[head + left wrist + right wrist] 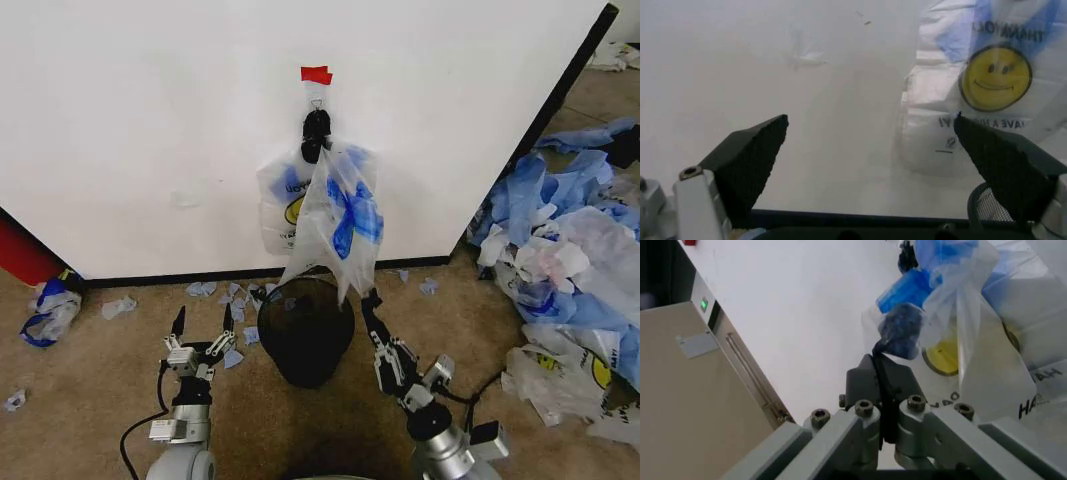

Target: Pick up the garbage bag from the wall and place it over the trash bin.

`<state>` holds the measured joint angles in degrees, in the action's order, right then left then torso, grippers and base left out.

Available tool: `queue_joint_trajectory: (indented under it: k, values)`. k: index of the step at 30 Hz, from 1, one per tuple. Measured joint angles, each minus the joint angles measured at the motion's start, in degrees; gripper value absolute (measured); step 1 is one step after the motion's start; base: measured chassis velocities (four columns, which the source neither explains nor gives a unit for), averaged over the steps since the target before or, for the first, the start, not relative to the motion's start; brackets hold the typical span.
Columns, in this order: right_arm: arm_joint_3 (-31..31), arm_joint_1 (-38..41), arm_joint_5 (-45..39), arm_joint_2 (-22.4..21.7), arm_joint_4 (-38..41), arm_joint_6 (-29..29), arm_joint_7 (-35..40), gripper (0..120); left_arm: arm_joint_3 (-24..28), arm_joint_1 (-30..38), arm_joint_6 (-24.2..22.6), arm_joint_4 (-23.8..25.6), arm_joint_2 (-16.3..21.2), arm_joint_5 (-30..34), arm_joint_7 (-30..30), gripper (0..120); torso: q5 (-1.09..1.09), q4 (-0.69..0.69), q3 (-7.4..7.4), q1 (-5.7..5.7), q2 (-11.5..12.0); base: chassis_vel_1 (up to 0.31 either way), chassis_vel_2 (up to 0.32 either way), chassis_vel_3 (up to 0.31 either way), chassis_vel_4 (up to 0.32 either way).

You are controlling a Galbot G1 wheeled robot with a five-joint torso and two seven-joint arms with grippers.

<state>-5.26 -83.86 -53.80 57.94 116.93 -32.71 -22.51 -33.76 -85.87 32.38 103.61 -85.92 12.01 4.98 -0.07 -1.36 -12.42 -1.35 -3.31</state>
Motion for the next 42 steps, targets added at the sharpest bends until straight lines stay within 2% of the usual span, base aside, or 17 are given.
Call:
queue_joint_trajectory:
  k: [17,29,33,36,37,41,42]
  values:
    - [1.7,5.1,-1.7,-0.6,-1.0,1.4,1.7,0,0.0,0.2,-1.0,1.2,0.3,-0.1,0.0,98,0.00,0.00,0.00,0.00,0.0,0.000,0.000,0.000,0.000]
    - [2.5,6.7,-1.7,0.1,-2.7,1.5,2.2,0,1.5,-0.5,-4.3,7.4,3.6,2.2,-0.7,98,-0.01,0.00,0.00,0.00,0.0,0.000,0.000,0.000,0.000]
    - [2.7,6.8,-1.6,0.4,-3.3,1.5,2.2,0,1.9,-0.6,-6.3,9.6,7.1,4.0,-1.0,98,-0.02,0.00,0.00,0.00,0.0,0.000,0.000,0.000,0.000]
    - [3.1,6.8,-1.2,0.6,-3.9,1.4,2.1,0,2.1,-1.3,-9.9,13.2,12.3,8.5,-1.8,98,-0.01,0.00,0.00,0.00,0.0,0.000,0.000,0.000,0.000]
    - [3.1,6.8,-1.2,0.6,-3.9,1.4,2.1,0,2.1,-1.3,-9.9,13.2,12.3,8.5,-1.8,98,-0.01,0.00,0.00,0.00,0.0,0.000,0.000,0.000,0.000]
    - [3.5,6.9,-0.9,1.0,-4.7,1.4,2.1,0,2.0,-1.9,-13.7,17.2,18.5,14.9,-3.1,98,0.00,0.00,0.00,0.00,0.0,0.000,0.000,0.000,0.000]
    - [3.6,7.1,-0.7,1.2,-5.1,1.4,2.1,0,2.1,-2.1,-15.3,19.0,21.4,17.9,-3.8,98,-0.01,0.00,0.00,0.00,0.0,0.000,0.000,0.000,0.000]
